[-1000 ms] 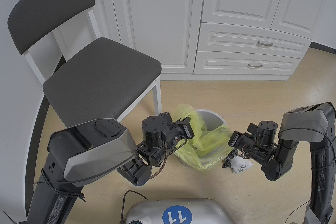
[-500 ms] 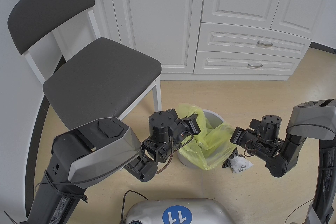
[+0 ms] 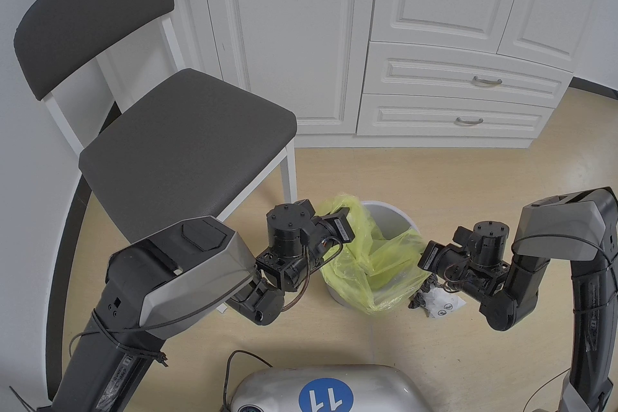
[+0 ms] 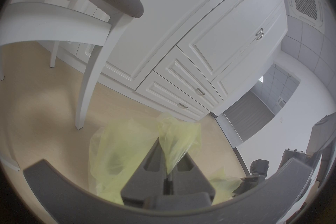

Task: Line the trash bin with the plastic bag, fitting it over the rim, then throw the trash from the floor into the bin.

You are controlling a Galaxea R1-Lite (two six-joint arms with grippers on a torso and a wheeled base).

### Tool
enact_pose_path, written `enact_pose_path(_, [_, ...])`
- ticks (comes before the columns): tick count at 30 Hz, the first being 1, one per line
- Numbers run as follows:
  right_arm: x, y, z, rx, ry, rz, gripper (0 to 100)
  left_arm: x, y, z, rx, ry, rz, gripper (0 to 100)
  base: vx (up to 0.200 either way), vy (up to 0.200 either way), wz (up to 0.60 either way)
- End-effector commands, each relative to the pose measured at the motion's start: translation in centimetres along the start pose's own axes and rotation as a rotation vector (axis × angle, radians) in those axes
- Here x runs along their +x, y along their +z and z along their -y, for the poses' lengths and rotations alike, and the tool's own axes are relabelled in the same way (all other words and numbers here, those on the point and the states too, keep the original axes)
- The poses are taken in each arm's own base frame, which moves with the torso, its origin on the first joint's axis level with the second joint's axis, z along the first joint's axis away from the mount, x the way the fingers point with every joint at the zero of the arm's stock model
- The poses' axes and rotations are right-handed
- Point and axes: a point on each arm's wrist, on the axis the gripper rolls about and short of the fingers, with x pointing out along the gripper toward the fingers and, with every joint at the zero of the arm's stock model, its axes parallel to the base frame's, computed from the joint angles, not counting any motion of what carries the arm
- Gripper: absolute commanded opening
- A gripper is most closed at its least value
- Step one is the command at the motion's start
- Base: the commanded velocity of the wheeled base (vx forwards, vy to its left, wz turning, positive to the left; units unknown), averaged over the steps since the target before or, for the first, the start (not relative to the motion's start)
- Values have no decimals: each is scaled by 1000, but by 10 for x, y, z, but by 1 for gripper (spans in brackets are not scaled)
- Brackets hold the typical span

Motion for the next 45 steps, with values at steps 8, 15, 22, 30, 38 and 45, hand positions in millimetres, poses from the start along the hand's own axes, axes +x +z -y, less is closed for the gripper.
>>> enact_pose_path(8, [-6,12,9,-59,-30,27,0,-3,22,-11,-1,27,42,0,0,0,0])
enact_pose_path(15, [-12,23,34,-164,-104,46,0,-6,26,-23,19,56,35,0,0,0,0])
enact_pose_path(22, [-16,22,57,-295,-173,16,0,-9,25,-42,90,116,-29,0,0,0,0])
enact_pose_path(30, [-28,14,63,-425,-233,-92,0,-18,23,-57,210,186,-120,0,0,0,0])
enact_pose_path(38, [-38,2,68,-549,-360,-230,0,-28,22,-69,282,245,-212,0,0,0,0])
enact_pose_path(45, [-41,-6,61,-572,-369,-298,0,-37,17,-70,322,256,-259,0,0,0,0])
